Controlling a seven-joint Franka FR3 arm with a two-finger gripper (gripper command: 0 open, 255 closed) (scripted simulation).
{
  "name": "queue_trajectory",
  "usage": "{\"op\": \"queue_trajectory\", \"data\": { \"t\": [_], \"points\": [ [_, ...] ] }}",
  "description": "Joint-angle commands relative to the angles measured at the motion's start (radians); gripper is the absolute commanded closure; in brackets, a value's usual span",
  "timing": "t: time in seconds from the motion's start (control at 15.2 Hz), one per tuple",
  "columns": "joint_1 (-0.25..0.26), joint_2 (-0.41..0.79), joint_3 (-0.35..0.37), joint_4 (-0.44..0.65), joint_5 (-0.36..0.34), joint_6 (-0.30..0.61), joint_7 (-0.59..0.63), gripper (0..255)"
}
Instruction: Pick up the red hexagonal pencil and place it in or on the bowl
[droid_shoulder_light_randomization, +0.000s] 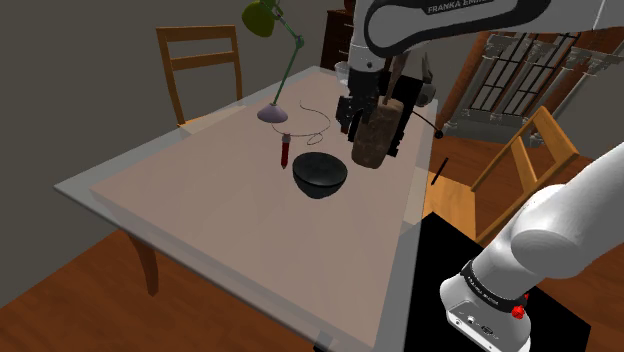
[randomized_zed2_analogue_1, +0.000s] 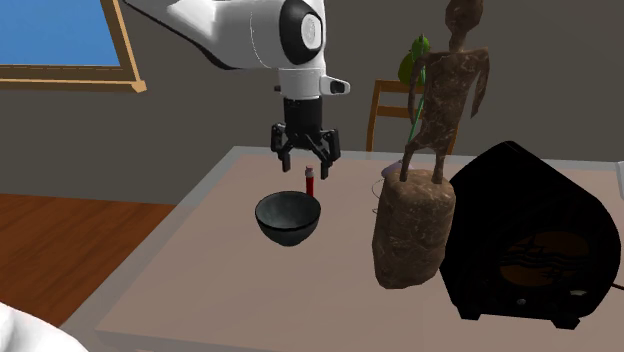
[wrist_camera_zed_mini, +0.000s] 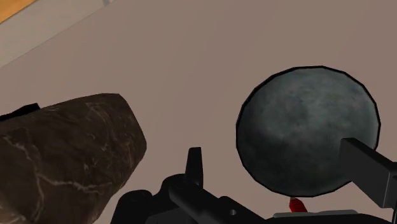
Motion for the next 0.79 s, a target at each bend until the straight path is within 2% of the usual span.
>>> {"op": "queue_trajectory", "data": {
  "t": [0.0,0.73],
  "points": [
    [0.005,0.071,0.008,0.051,-0.002,0.028,0.004,0],
    [0.051,0.466,0.043,0.414,-0.042,0.104,0.033,0]
  ]
}}
